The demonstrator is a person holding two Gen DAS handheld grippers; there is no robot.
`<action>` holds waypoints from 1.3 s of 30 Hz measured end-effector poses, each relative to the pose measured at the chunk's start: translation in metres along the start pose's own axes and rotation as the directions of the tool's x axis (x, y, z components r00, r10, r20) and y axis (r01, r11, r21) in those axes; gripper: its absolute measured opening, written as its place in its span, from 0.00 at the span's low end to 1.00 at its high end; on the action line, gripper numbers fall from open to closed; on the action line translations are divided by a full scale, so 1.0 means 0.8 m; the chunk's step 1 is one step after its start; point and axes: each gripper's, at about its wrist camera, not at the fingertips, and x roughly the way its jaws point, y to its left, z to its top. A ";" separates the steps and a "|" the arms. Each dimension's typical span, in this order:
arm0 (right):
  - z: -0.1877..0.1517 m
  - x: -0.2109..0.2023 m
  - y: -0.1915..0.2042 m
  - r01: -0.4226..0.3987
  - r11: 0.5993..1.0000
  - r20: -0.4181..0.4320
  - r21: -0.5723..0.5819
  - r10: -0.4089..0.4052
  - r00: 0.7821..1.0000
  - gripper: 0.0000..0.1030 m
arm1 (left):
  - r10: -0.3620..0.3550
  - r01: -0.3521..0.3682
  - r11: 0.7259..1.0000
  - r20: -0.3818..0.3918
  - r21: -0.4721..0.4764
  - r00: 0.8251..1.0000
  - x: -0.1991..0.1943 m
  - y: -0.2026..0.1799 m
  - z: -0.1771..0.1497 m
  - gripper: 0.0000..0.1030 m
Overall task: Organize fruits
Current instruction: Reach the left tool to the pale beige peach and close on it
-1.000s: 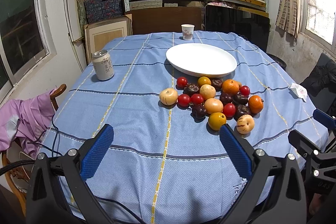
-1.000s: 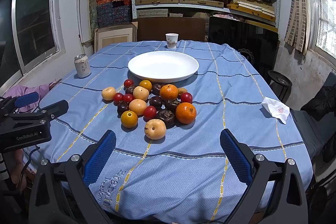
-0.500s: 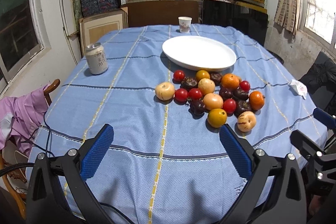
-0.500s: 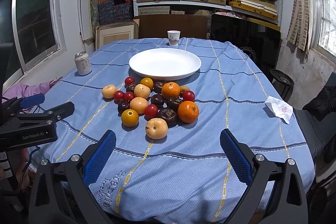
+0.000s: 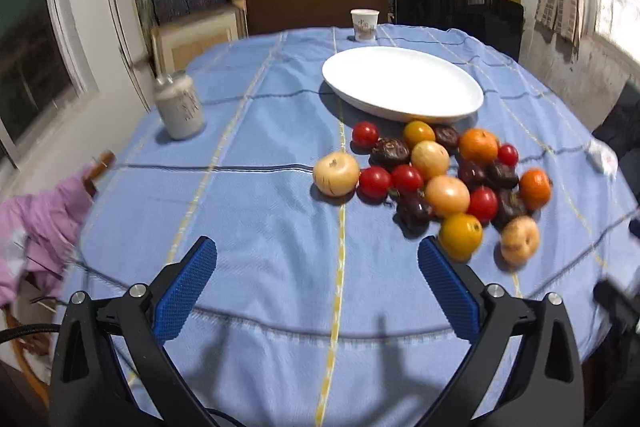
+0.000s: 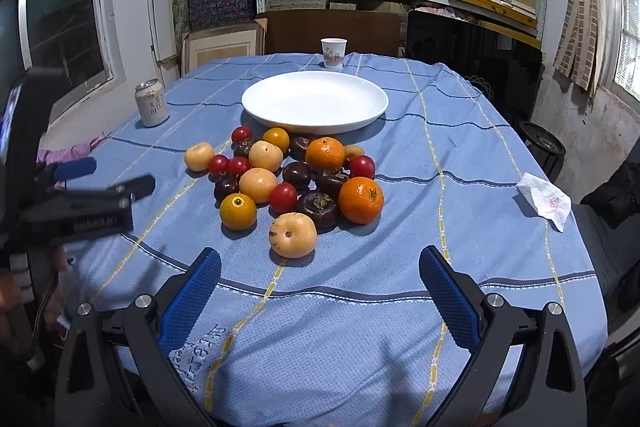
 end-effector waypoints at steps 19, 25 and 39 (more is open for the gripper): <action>0.011 0.054 -0.025 0.029 1.000 -0.056 0.011 -0.029 0.998 0.97 | 0.105 -0.110 0.993 -0.103 -0.036 0.989 0.143 -0.001 0.073 0.95; 0.011 0.061 -0.027 0.030 0.999 -0.066 0.015 -0.029 0.997 0.97 | 0.053 -0.060 0.996 -0.098 -0.063 0.994 0.153 0.004 0.070 0.87; 0.014 0.058 -0.038 0.036 0.999 -0.053 0.033 -0.034 0.998 0.97 | 0.096 -0.109 0.990 -0.134 -0.092 0.986 0.154 0.029 0.051 0.86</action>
